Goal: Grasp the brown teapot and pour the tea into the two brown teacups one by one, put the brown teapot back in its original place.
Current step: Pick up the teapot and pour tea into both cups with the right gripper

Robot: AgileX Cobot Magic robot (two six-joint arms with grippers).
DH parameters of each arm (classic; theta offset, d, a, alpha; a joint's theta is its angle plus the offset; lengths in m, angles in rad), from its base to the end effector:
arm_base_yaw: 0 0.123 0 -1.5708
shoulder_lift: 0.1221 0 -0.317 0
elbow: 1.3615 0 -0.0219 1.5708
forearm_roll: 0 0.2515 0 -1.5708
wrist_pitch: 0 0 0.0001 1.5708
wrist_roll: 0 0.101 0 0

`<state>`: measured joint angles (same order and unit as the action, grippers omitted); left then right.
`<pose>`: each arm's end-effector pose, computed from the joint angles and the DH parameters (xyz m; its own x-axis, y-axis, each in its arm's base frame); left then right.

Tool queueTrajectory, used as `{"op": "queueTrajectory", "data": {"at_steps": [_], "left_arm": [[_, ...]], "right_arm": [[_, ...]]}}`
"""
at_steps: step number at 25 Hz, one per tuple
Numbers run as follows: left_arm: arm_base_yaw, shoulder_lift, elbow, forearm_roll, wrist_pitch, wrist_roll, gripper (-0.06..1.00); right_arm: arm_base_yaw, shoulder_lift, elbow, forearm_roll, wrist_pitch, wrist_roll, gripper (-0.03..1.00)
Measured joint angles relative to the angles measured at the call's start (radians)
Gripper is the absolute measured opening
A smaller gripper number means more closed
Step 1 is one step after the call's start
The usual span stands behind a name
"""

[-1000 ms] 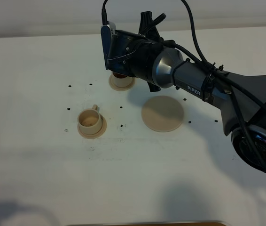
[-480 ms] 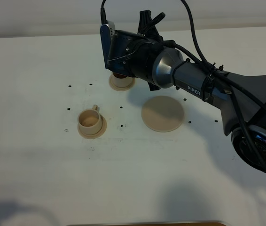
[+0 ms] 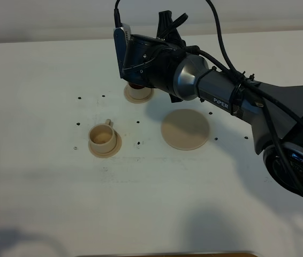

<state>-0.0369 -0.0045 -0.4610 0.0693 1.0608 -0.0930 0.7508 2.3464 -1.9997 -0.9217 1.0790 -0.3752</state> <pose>-0.0239 0.0070 0.2618 -0.4835 -0.0412 -0.8744 -0.0446 0.9988 -0.0224 0.4350 0.3088 0.2130 -0.1847 -0.9540 0.2359 -0.6766 -0.0507 -0.7346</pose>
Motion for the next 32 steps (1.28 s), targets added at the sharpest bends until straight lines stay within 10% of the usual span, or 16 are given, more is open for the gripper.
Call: {"op": "queueTrajectory", "data": {"at_steps": [32], "left_arm": [[0.000,0.000,0.000,0.001,0.000,-0.001,0.31]], "right_arm": [[0.013,0.000,0.038,-0.050,-0.001,-0.026,0.12]]}}
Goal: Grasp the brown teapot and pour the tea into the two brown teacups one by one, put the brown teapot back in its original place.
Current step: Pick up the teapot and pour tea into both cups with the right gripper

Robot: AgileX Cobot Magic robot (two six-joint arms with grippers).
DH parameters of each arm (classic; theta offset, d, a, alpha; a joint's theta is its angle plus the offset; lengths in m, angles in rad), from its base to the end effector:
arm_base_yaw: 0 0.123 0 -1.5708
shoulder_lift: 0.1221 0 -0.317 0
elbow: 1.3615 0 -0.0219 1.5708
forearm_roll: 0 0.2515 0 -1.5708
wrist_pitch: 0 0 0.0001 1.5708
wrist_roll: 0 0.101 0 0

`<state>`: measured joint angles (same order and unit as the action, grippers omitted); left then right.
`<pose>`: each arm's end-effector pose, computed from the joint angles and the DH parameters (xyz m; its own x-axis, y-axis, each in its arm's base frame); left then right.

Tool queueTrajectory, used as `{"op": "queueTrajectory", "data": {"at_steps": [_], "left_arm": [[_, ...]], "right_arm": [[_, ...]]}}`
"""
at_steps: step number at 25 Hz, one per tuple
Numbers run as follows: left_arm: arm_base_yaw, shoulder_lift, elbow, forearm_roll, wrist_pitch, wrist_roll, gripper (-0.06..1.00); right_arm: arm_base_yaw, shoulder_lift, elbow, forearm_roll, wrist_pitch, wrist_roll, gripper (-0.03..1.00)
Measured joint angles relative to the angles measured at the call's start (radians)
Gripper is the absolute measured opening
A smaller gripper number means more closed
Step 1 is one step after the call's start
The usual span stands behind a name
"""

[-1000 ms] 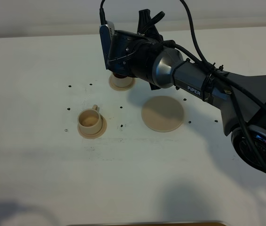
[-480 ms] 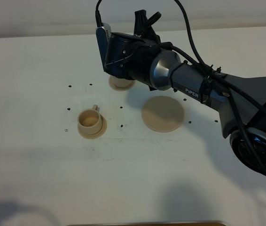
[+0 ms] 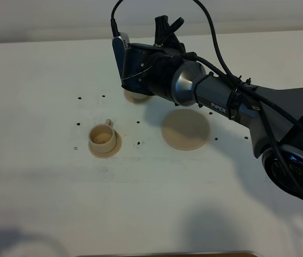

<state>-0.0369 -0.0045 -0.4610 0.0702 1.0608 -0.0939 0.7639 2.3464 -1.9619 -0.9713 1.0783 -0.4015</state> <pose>-0.0239 0.0071 0.2618 -0.4834 -0.0416 -0.8744 -0.0455 0.9987 -0.0224 0.4304 0.3105 0.2059 -0.1426 -0.9395 0.3113 -0.6743 -0.1380 -0.7254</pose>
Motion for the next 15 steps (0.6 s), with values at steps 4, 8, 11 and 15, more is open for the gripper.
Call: {"op": "queueTrajectory", "data": {"at_steps": [4,8,11,15], "left_arm": [[0.000,0.000,0.000,0.000,0.000,0.000,0.31],[0.000,0.000,0.000,0.000,0.000,0.000,0.31],[0.000,0.000,0.000,0.000,0.000,0.000,0.31],[0.000,0.000,0.000,0.000,0.000,0.001,0.31]], "right_arm": [[0.000,0.000,0.000,-0.001,-0.004,0.000,0.12],[0.004,0.000,0.000,-0.003,-0.004,0.001,0.12],[0.006,0.000,0.000,-0.004,-0.017,0.001,0.12],[0.006,0.000,0.000,-0.017,-0.023,0.000,0.12]]}}
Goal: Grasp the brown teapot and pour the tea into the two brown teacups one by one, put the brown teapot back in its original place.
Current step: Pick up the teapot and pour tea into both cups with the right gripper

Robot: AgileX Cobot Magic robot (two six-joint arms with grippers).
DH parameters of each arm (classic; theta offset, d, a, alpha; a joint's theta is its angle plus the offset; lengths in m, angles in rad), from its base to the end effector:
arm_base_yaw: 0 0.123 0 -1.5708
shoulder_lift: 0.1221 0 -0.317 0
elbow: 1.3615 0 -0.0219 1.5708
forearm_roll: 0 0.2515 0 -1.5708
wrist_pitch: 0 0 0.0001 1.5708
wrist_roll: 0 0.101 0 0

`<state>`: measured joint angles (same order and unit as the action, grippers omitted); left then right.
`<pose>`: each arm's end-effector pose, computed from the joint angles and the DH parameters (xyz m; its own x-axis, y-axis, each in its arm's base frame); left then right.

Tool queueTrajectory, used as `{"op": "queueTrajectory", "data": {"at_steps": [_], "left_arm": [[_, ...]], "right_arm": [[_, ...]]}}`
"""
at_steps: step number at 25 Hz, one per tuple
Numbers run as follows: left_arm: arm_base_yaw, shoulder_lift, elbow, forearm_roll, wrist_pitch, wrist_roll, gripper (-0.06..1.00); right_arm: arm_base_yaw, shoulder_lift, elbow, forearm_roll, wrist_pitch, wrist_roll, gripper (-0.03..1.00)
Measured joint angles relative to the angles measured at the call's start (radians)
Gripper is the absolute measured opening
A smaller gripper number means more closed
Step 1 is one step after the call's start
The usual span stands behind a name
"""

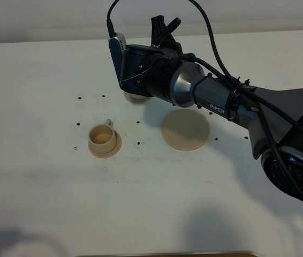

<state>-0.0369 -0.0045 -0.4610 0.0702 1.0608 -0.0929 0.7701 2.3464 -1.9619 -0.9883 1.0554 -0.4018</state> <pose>-0.0239 0.0071 0.2618 -0.4835 -0.0406 -0.8744 -0.0450 0.9988 -0.0215 0.4302 0.3149 0.2071 -0.1199 -0.9437 0.3083 -0.6579 -0.1570 -0.7366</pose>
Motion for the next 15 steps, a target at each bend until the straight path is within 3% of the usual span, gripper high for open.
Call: {"op": "queueTrajectory", "data": {"at_steps": [15], "left_arm": [[0.000,0.000,0.000,0.003,0.000,-0.001,0.31]], "right_arm": [[0.000,0.000,0.000,-0.038,-0.003,0.001,0.12]]}}
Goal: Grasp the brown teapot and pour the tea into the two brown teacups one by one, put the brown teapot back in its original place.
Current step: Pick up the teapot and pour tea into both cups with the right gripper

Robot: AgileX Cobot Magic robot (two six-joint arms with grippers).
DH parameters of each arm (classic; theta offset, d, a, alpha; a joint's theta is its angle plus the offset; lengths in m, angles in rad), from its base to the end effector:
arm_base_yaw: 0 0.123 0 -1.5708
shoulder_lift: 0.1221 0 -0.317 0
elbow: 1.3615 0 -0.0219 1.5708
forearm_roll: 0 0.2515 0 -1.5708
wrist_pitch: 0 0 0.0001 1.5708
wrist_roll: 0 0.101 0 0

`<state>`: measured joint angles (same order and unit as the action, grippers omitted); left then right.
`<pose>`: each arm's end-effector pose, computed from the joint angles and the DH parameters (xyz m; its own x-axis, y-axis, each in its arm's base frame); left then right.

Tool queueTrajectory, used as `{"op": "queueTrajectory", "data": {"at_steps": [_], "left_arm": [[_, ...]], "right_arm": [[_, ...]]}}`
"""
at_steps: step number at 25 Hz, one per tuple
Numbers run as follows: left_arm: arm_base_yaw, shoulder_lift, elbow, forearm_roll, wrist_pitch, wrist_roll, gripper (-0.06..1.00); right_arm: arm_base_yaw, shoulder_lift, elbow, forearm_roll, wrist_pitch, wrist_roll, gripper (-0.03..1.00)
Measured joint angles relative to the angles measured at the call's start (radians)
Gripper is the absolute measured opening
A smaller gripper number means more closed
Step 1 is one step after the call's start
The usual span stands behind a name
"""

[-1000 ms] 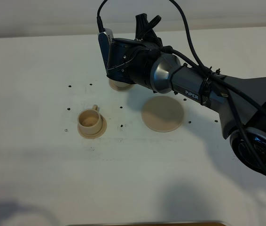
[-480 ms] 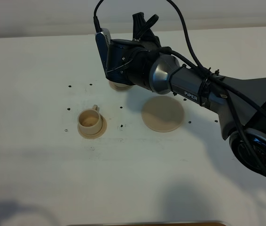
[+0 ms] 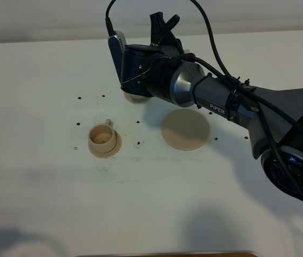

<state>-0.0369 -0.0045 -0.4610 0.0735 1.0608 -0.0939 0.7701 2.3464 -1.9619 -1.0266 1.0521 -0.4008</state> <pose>-0.0239 0.0074 0.2618 -0.4833 -0.0400 -0.8746 -0.0472 0.9987 -0.0196 0.4322 0.3145 0.2098 -0.1158 -0.9377 0.3274 -0.6359 -0.1832 -0.7497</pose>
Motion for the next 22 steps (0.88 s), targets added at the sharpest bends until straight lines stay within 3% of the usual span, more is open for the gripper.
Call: {"op": "queueTrajectory", "data": {"at_steps": [22], "left_arm": [[0.000,0.000,0.000,0.000,0.000,0.001,0.31]], "right_arm": [[0.000,0.000,0.000,-0.016,0.000,0.000,0.12]]}}
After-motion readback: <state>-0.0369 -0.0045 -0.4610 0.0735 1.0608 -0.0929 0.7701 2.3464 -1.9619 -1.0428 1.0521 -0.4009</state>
